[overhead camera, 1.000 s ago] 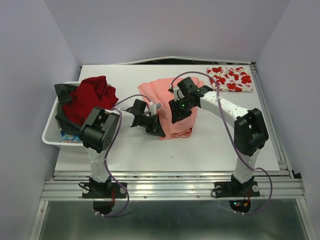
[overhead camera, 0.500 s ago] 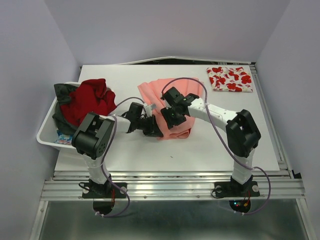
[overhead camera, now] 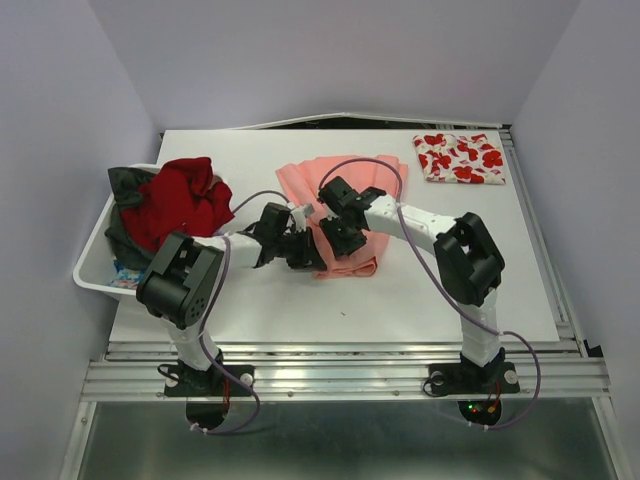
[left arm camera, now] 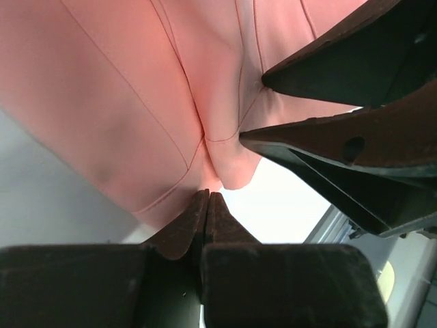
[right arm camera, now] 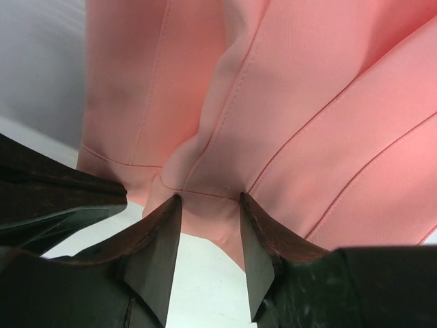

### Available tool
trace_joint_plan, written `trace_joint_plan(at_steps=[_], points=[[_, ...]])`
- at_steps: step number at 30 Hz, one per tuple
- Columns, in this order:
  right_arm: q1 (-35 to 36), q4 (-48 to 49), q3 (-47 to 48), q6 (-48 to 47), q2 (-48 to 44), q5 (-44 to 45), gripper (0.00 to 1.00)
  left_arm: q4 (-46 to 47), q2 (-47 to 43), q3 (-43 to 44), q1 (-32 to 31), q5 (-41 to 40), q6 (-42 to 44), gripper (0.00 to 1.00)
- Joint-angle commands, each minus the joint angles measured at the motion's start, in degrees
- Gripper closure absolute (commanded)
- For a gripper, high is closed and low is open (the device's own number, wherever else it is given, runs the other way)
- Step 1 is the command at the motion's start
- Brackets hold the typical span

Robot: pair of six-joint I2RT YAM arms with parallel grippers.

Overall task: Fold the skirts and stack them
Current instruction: Fold the skirt

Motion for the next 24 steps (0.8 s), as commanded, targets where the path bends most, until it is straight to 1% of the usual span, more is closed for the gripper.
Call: trace_joint_plan(at_steps=[1,5,9,11,14,18,24], points=[[0.28,-0.75,3.47,0.01,-3.02,1.75,0.54,-4.02,-5.06,2.34,-0.02,-4.99,2.15,0.99],[0.28,-0.75,2.16,-0.08,-4.25,1.23,0.54,-5.52,-8.66,1.99,0.07,-3.77,3.29,0.99],[0.28,-0.22,1.72,-0.08,-5.57,0.09,0.52,-5.61,-9.64,1.46,-0.11,-3.33,4.26,0.99],[0.28,-0.22,2.24,0.10,-5.57,-0.61,0.50,-5.52,-8.94,1.55,-0.37,-3.94,4.61,0.99],[0.28,-0.40,3.12,0.54,-5.31,-0.97,0.49,-5.87,-6.48,2.34,-1.07,-4.82,5.14,1.00],[0.28,-0.57,4.26,1.24,-4.87,-3.43,0.49,-9.03,-1.57,4.79,-1.52,-9.03,5.49,1.00],[0.28,-0.57,4.97,2.82,-2.50,-7.38,0.50,-12.38,1.43,6.91,-2.04,-13.69,4.44,1.00]])
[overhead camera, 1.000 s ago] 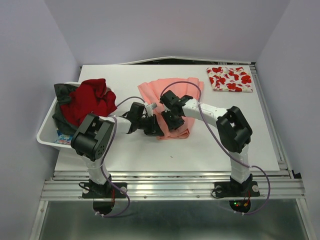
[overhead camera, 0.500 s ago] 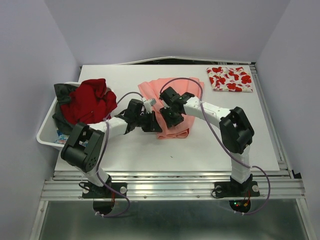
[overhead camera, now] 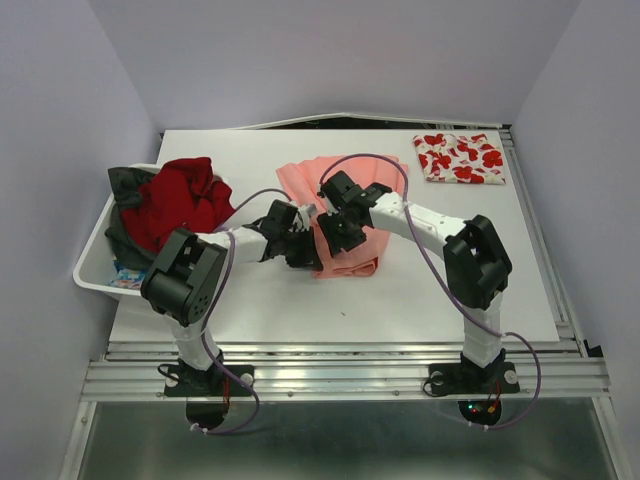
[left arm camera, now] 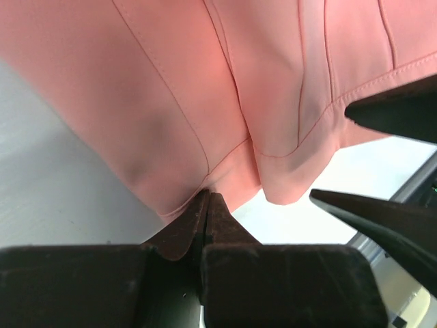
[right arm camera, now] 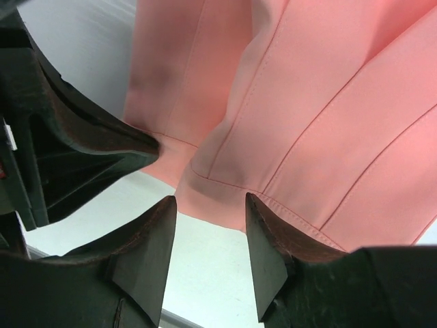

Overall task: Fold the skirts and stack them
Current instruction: Fold the skirt

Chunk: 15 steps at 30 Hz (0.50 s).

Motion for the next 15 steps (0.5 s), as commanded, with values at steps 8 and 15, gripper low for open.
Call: trace_joint_plan(at_steps=[8,15], points=[[0.28,-0.64,7.08,2.90,5.42,0.28,0.53,-2.91,0.61,3.37,-1.43,-5.15,0.35,1.00],[0.28,-1.35,7.26,2.98,6.57,5.10,0.60,-4.92,3.33,6.89,-3.98,-6.82,0.53,1.00]])
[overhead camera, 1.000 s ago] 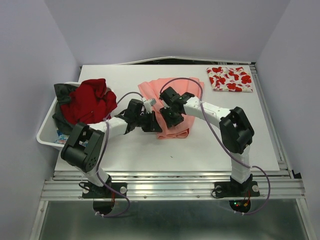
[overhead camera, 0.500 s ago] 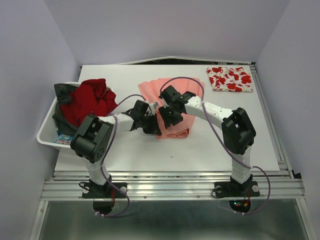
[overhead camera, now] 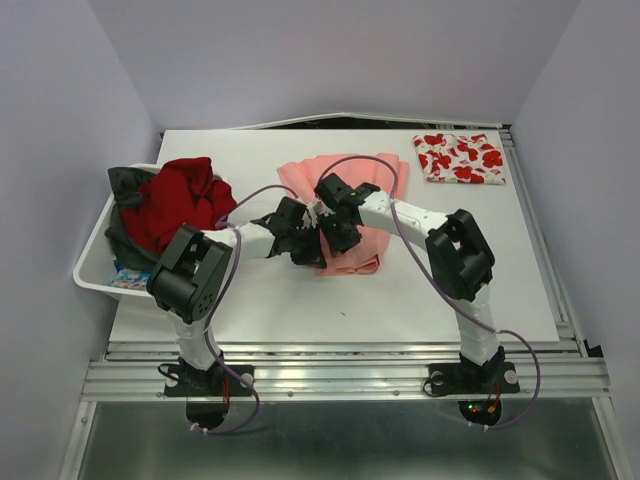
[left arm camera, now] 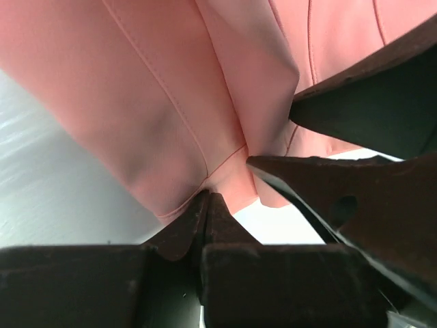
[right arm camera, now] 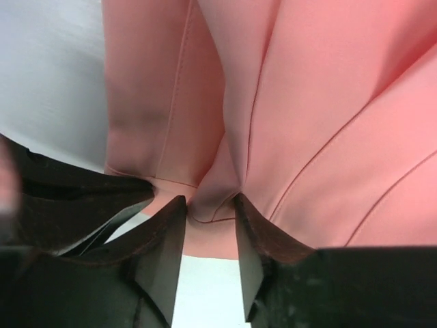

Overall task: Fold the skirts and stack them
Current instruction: Fold the skirt

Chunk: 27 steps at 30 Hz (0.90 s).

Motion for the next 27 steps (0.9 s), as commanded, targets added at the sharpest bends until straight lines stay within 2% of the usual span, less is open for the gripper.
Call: trace_joint_plan(at_steps=[1,4,7,8,10,12,16,27], points=[[0.28,-0.54,2.06,0.56,-0.52,5.42,0.62,-1.44,2.30,3.15,-1.45,-2.36,1.14,1.00],[0.28,-0.54,0.30,0.29,-0.87,7.18,0.77,-1.96,3.97,4.73,-1.45,-1.84,1.05,1.00],[-1.04,-0.62,0.12,0.03,-2.18,6.31,0.87,-1.97,5.03,6.14,-1.62,-1.40,0.79,1.00],[-1.04,-0.80,0.47,-0.23,-2.80,5.78,0.94,-1.88,5.21,6.32,-1.89,-1.40,0.79,1.00],[-2.27,-1.41,1.35,-0.41,-3.59,3.95,0.99,-1.70,5.47,6.40,-1.98,-1.13,0.79,1.00],[-2.88,-1.42,1.53,-0.41,-4.99,2.88,0.99,-1.70,5.47,6.32,-2.07,-1.13,0.70,1.00],[-3.59,0.25,1.44,0.99,-7.11,-5.72,0.99,-0.56,4.33,5.00,-1.80,0.44,0.00,1.00],[-4.65,13.06,-5.40,6.62,-9.39,-22.34,0.99,7.52,0.29,0.17,1.10,6.16,-2.81,1.00]])
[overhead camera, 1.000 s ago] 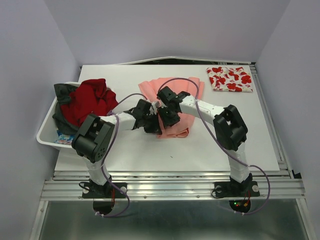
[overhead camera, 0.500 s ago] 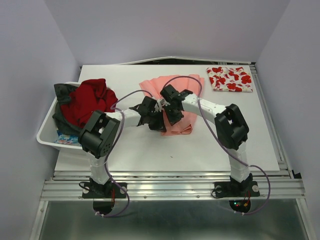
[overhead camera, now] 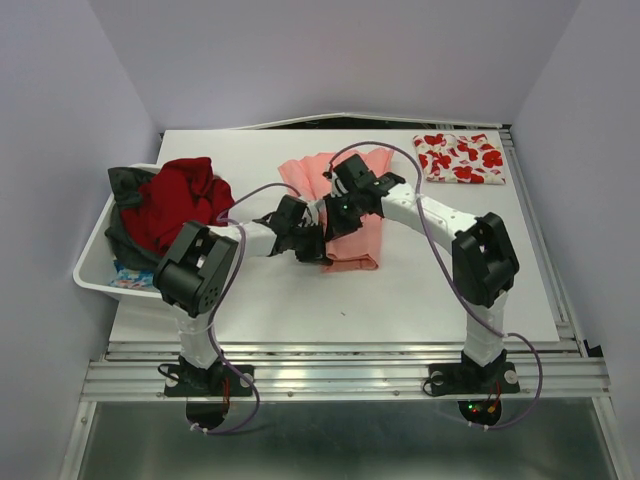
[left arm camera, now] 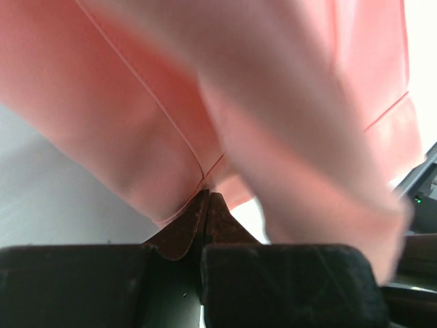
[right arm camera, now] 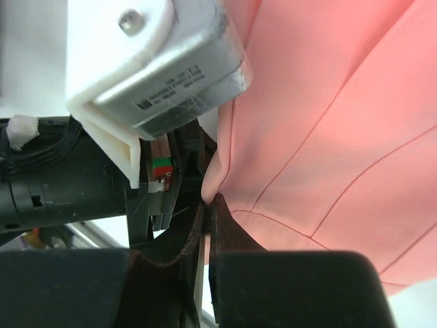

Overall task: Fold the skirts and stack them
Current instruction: Fold the skirt

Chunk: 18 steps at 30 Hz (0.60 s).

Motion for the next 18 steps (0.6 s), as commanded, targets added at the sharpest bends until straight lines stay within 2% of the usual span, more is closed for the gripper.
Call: trace_joint_plan(at_steps=[1,11,18], points=[[-0.12,7.66,-5.34,3.21,-1.61,-8.55,0.99,3.41,-4.02,-2.83,1.05,2.01,-1.29,1.00],[-3.28,22.95,-18.09,8.56,0.32,-15.40,0.99,4.82,-6.65,-4.15,2.02,3.42,-1.55,1.00],[-5.65,29.64,-18.29,12.44,1.03,-19.10,0.99,3.86,-12.27,-5.38,2.02,3.68,-0.15,1.00]])
